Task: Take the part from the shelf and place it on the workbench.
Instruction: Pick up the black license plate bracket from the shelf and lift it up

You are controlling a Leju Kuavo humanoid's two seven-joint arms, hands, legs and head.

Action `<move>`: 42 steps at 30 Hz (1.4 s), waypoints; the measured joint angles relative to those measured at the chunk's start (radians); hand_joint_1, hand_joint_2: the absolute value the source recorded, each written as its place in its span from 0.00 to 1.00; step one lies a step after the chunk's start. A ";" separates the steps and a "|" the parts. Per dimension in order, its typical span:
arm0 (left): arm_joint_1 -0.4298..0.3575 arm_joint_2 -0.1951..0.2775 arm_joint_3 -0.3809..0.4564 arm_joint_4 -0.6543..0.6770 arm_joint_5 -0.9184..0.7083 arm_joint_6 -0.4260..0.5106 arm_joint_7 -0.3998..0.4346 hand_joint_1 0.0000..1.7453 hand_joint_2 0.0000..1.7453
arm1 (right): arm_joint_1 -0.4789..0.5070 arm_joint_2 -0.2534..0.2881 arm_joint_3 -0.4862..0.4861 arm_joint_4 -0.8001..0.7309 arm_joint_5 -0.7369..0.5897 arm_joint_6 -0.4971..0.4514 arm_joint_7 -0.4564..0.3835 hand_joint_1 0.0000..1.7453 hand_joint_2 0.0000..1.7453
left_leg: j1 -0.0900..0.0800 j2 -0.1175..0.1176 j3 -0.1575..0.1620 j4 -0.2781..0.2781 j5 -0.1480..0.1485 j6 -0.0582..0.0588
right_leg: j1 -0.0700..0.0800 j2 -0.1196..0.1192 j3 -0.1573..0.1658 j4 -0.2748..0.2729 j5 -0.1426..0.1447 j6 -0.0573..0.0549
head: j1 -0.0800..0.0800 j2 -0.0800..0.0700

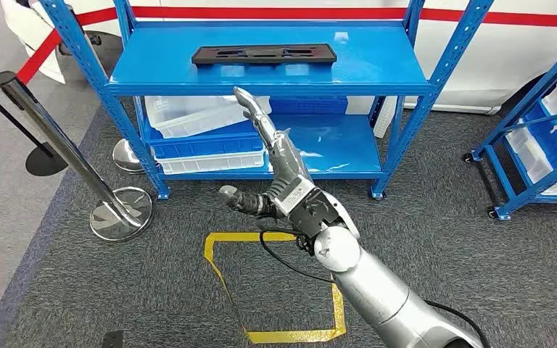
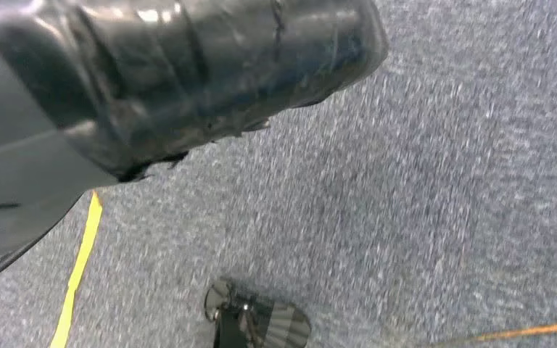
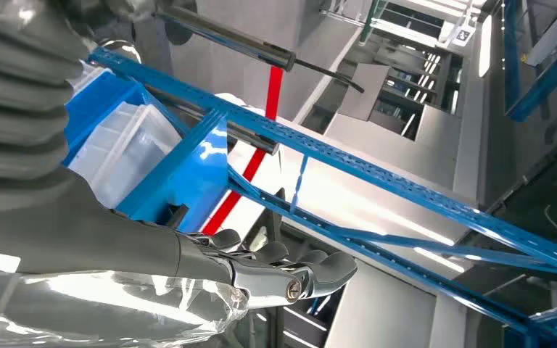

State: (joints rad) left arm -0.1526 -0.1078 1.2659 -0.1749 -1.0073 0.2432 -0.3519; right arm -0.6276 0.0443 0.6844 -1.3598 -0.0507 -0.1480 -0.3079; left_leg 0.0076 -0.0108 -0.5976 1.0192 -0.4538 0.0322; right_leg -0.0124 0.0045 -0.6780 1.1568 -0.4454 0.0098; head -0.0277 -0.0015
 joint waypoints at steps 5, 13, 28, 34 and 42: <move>0.000 -0.003 0.001 0.001 0.003 0.002 -0.001 0.00 0.00 | -0.005 0.000 0.000 0.005 0.000 -0.007 -0.003 0.00 0.00 | -0.004 0.000 -0.004 0.011 -0.012 -0.021 | 0.008 0.003 0.048 -0.103 0.008 -0.014 | -0.001 0.000; 0.001 -0.005 0.002 0.003 0.003 0.008 0.005 0.00 0.00 | -0.009 0.000 0.000 0.016 0.000 -0.009 -0.005 0.00 0.00 | 0.007 0.005 -0.149 0.270 -0.100 -0.053 | 0.004 0.003 0.075 -0.121 0.002 -0.042 | -0.008 0.000; -0.001 -0.009 0.003 0.003 -0.007 0.010 -0.013 0.00 0.00 | 0.000 -0.015 0.000 0.018 0.017 0.001 0.011 0.00 0.00 | 0.000 0.005 0.006 -0.008 -0.002 0.009 | 0.008 0.005 -0.071 0.165 -0.111 0.000 | -0.005 0.000; 0.000 -0.018 0.004 0.004 -0.009 0.011 -0.018 0.00 0.00 | 0.003 -0.021 0.000 0.018 0.020 0.004 0.015 0.00 0.00 | -0.004 0.003 0.047 -0.002 -0.048 -0.010 | 0.016 0.006 0.034 -0.107 0.041 -0.020 | -0.006 0.000; -0.001 -0.018 0.005 0.004 -0.016 0.010 -0.007 0.00 0.00 | 0.008 -0.021 0.000 0.016 0.029 0.005 0.019 0.00 0.00 | 0.005 0.006 -0.103 0.248 -0.121 -0.049 | 0.011 0.007 0.100 -0.137 -0.008 -0.048 | -0.011 0.000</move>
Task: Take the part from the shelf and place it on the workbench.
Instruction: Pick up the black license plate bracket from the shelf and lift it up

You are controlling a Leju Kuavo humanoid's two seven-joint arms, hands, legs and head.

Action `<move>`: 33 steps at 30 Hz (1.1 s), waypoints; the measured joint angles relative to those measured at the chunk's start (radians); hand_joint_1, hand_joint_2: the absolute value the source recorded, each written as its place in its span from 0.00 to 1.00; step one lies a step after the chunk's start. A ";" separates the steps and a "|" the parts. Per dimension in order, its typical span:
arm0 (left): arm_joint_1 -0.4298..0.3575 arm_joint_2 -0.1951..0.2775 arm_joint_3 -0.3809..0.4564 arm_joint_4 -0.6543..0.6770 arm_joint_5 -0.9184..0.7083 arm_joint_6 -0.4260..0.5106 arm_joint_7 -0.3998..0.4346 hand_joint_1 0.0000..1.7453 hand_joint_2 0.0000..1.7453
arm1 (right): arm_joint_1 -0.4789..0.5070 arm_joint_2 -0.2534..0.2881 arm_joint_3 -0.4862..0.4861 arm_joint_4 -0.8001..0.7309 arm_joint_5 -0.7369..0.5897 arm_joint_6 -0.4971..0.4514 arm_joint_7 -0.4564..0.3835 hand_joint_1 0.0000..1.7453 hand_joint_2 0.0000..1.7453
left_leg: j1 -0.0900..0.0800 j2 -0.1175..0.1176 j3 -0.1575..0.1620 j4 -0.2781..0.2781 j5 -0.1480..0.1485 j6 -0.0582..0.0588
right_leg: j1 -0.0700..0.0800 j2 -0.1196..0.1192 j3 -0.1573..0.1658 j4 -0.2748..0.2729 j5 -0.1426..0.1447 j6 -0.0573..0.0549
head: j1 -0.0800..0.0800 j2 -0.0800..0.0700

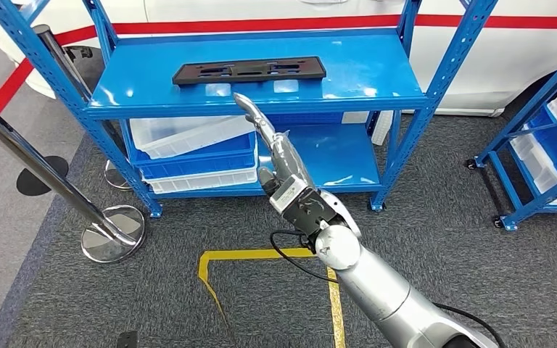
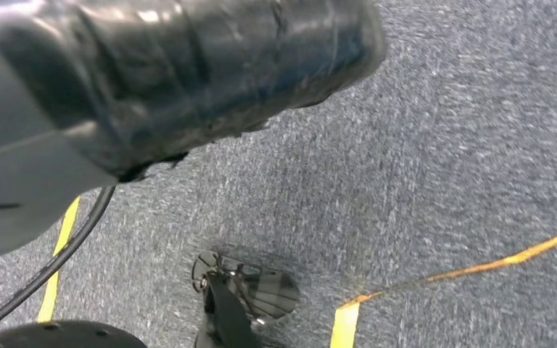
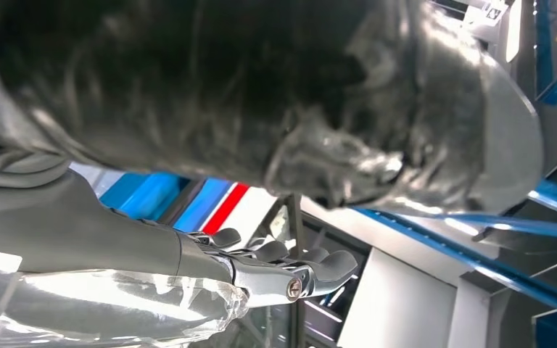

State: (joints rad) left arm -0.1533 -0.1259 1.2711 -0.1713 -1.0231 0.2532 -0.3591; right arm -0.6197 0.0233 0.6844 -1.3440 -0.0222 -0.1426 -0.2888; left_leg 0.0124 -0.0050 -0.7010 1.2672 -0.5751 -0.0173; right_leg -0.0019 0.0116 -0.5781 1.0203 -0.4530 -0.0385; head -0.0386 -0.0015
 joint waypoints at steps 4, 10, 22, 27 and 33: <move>0.006 0.000 0.000 0.000 0.001 0.004 0.002 0.00 0.00 | 0.006 0.000 0.000 0.000 0.000 0.001 0.001 0.00 0.00 | 0.000 0.000 -0.008 -0.108 0.144 0.002 | -0.001 0.005 0.055 -0.001 -0.044 0.007 | 0.000 0.000; 0.004 -0.002 0.001 0.000 0.000 0.007 0.001 0.00 0.00 | 0.007 -0.002 0.000 0.000 0.001 0.001 0.004 0.00 0.00 | -0.010 -0.002 0.074 -0.257 0.151 0.044 | 0.002 0.003 0.079 0.010 -0.069 0.035 | 0.002 0.000; 0.006 -0.009 0.002 0.001 0.000 0.006 -0.001 0.00 0.00 | 0.015 -0.012 0.000 0.001 0.002 0.003 0.010 0.00 0.00 | -0.011 -0.007 0.227 -0.263 0.025 0.041 | -0.001 -0.002 -0.110 0.027 0.080 0.034 | 0.007 0.000; 0.000 -0.009 0.002 0.001 0.000 0.006 -0.002 0.00 0.00 | 0.011 -0.012 0.000 -0.005 0.002 0.003 0.010 0.00 0.00 | -0.007 -0.002 0.183 -0.151 0.018 0.017 | -0.004 0.001 -0.070 0.010 0.058 0.007 | 0.004 0.000; 0.004 -0.010 0.002 0.001 0.000 0.007 -0.002 0.00 0.00 | 0.014 -0.012 0.000 -0.006 0.002 0.007 0.011 0.00 0.00 | -0.003 -0.001 0.019 -0.028 -0.033 0.006 | -0.003 0.004 0.008 0.006 -0.003 0.003 | 0.003 0.000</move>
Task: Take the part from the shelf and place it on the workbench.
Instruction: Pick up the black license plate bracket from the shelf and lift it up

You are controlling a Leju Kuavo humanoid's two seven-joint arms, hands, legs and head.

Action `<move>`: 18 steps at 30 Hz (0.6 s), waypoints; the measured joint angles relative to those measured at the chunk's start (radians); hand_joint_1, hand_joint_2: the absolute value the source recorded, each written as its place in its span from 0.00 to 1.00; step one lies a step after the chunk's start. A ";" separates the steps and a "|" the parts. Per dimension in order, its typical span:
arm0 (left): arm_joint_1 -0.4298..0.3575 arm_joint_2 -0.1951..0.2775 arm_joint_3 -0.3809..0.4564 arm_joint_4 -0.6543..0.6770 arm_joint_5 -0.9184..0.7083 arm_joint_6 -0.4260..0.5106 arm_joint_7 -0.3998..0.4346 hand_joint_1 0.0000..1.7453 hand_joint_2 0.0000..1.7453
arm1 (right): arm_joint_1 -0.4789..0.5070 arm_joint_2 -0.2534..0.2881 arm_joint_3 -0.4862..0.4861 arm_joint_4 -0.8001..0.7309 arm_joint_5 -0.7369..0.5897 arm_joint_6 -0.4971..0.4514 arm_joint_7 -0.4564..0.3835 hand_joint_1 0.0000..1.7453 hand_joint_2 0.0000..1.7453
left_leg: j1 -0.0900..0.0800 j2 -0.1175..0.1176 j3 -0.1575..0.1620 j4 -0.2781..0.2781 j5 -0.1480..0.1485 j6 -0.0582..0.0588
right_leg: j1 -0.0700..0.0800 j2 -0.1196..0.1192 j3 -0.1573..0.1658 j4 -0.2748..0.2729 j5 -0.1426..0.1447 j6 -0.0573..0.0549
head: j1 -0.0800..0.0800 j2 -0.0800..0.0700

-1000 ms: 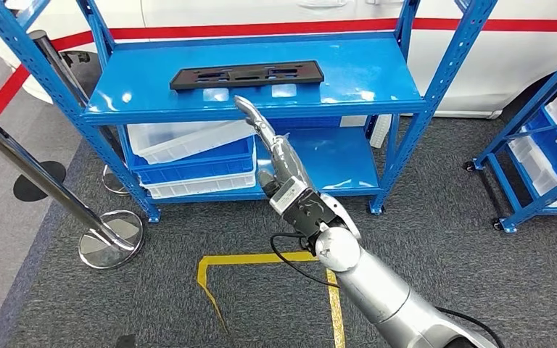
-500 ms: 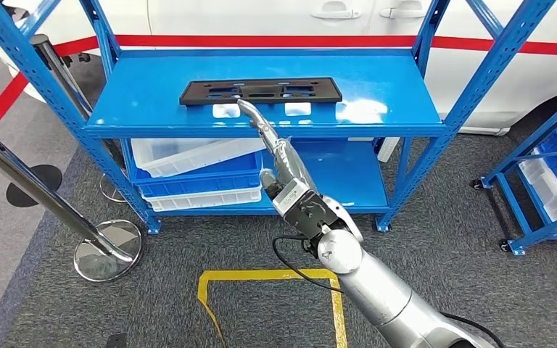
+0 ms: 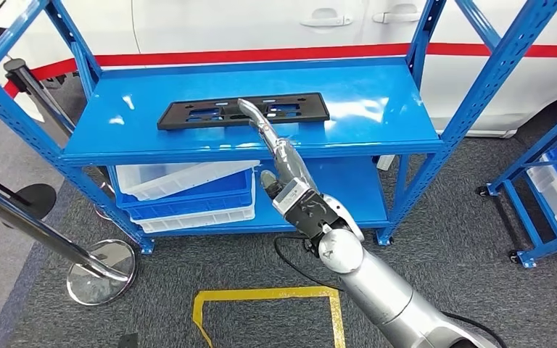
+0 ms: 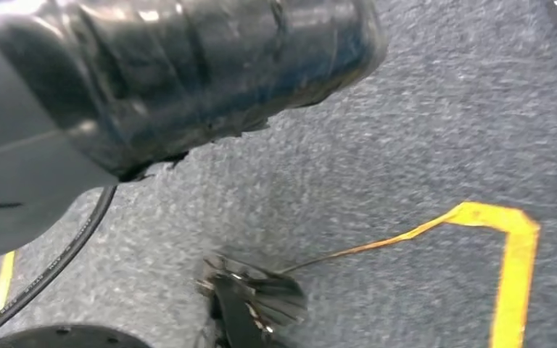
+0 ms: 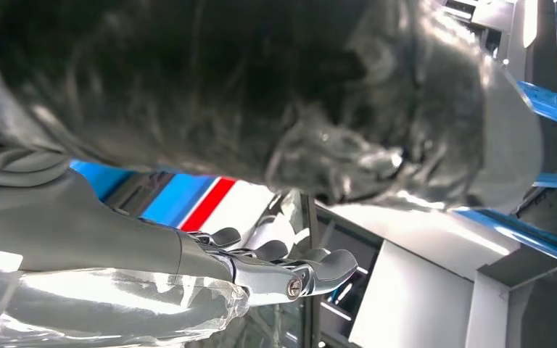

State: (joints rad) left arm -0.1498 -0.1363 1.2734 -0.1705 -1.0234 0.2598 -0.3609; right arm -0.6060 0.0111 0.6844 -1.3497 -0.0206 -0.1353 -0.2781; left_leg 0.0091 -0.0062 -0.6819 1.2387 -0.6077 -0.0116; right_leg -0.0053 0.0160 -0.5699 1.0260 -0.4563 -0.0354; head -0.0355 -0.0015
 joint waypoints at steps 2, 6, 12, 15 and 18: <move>0.002 0.001 0.000 0.000 0.000 0.000 0.000 0.00 0.00 | 0.000 0.000 0.000 0.001 0.000 0.000 0.000 0.00 0.00 | -0.003 0.000 0.011 -0.129 0.119 0.009 | 0.001 0.001 0.027 0.001 -0.024 0.006 | 0.000 0.000; 0.004 0.001 0.000 0.000 -0.003 0.000 0.000 0.00 0.00 | 0.002 0.000 0.000 0.001 0.002 0.000 0.003 0.00 0.00 | -0.010 -0.001 0.026 -0.215 0.193 0.038 | 0.007 0.006 0.052 0.005 -0.049 0.031 | 0.001 0.000; 0.000 -0.001 0.000 0.000 -0.013 0.001 0.000 0.00 0.00 | 0.004 -0.002 0.000 0.000 0.004 0.006 0.006 0.00 0.00 | -0.008 0.000 0.081 -0.235 0.176 0.062 | 0.004 -0.005 -0.082 0.234 -0.140 0.048 | 0.007 0.000; 0.000 0.000 0.000 0.000 -0.021 0.001 0.000 0.00 0.00 | 0.008 -0.003 0.000 0.004 0.007 0.019 0.008 0.00 0.00 | -0.010 -0.003 0.110 -0.233 0.150 0.062 | 0.004 -0.005 -0.128 0.220 -0.127 0.045 | 0.007 0.000; -0.001 -0.005 0.000 0.001 -0.026 0.002 0.000 0.00 0.00 | 0.007 -0.003 0.000 0.009 0.012 0.029 0.010 0.00 0.00 | -0.013 -0.007 0.140 -0.228 0.120 0.056 | 0.013 -0.004 -0.096 0.048 0.026 0.028 | 0.008 0.000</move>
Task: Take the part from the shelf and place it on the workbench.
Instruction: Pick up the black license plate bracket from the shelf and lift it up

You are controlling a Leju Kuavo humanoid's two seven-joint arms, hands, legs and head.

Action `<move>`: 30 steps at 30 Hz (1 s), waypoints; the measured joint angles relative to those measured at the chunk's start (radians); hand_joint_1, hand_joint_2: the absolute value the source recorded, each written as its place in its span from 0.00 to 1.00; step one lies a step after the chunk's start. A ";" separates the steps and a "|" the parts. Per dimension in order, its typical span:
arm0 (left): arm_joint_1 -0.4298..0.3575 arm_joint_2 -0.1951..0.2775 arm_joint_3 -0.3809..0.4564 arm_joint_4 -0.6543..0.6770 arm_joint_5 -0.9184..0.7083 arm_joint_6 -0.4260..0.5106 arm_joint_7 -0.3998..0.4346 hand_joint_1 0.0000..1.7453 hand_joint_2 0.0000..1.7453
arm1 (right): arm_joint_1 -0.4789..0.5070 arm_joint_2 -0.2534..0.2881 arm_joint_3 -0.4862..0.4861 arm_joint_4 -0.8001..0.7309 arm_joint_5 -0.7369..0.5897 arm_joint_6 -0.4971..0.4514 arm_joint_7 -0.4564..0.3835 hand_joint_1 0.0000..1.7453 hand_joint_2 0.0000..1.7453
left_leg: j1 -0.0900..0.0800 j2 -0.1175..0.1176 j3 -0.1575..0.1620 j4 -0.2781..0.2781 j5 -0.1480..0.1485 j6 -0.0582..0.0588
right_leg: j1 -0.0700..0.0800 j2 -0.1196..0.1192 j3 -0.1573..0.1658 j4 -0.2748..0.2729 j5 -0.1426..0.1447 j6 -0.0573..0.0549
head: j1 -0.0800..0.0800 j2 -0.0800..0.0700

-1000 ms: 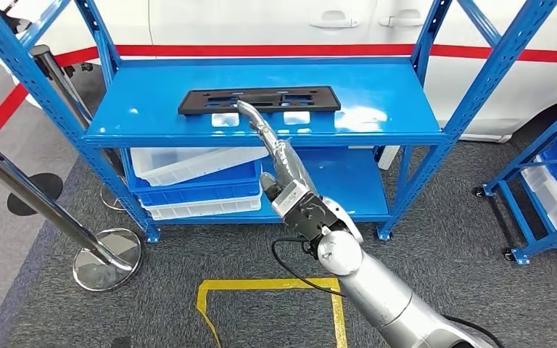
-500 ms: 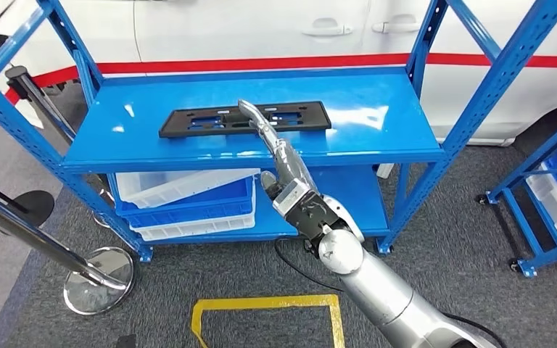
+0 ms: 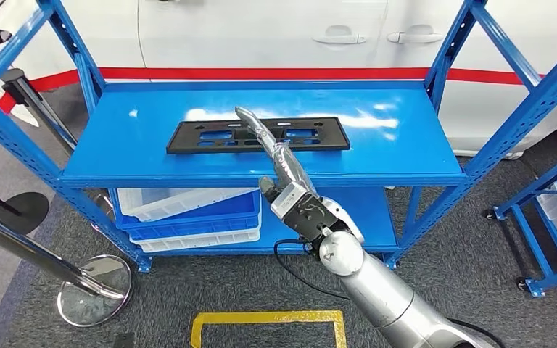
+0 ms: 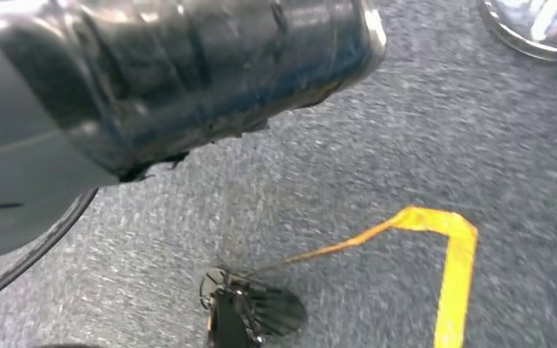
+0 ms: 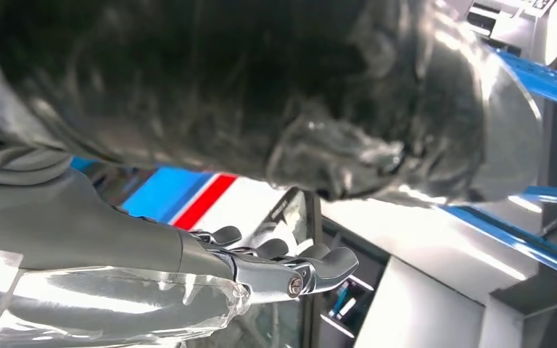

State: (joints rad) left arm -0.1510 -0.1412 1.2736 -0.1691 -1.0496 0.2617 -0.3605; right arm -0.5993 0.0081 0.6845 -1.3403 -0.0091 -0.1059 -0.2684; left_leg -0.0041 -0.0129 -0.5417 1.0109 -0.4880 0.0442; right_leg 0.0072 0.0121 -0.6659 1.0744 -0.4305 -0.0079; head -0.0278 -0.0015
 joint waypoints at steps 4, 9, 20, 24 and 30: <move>-0.003 -0.007 0.000 0.002 -0.006 0.000 0.005 0.00 0.00 | -0.005 0.002 0.001 0.009 0.003 0.008 0.004 0.00 0.00 | 0.000 -0.003 0.003 0.007 -0.021 -0.021 | 0.002 -0.001 0.012 -0.048 0.037 -0.018 | 0.001 0.000; -0.005 -0.008 0.000 0.002 -0.006 -0.003 0.006 0.00 0.00 | -0.016 0.003 0.001 0.021 0.004 0.017 0.005 0.00 0.00 | 0.011 0.001 -0.106 0.219 -0.111 -0.050 | -0.007 -0.005 0.036 -0.062 0.029 -0.032 | -0.001 0.000; -0.003 -0.008 0.000 0.002 -0.017 -0.008 0.010 0.00 0.00 | -0.010 0.003 0.001 0.039 0.010 0.013 0.008 0.00 0.50 | 0.019 0.008 -0.068 0.007 0.045 -0.023 | -0.009 -0.002 0.055 -0.038 -0.015 0.009 | -0.001 0.000; -0.004 -0.007 0.000 0.002 -0.030 -0.011 0.016 0.00 0.00 | -0.010 0.001 0.001 0.044 0.042 -0.001 0.019 0.00 1.00 | 0.016 0.009 -0.064 0.001 0.048 -0.008 | -0.011 -0.004 -0.037 0.164 -0.120 0.018 | 0.002 0.000; -0.004 -0.009 -0.001 0.002 -0.043 -0.022 0.011 0.00 0.00 | -0.036 0.003 0.001 0.063 0.115 -0.016 0.043 0.00 1.00 | 0.011 0.005 -0.064 0.013 0.038 -0.009 | -0.008 -0.004 0.019 0.029 -0.022 0.006 | 0.002 0.000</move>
State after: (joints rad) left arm -0.1550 -0.1500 1.2730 -0.1675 -1.0928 0.2395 -0.3491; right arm -0.6353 0.0111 0.6858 -1.2774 0.1055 -0.1222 -0.2251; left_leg 0.0066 -0.0080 -0.6056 1.0243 -0.4502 0.0349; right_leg -0.0012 0.0084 -0.6464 1.1038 -0.4524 -0.0016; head -0.0256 -0.0015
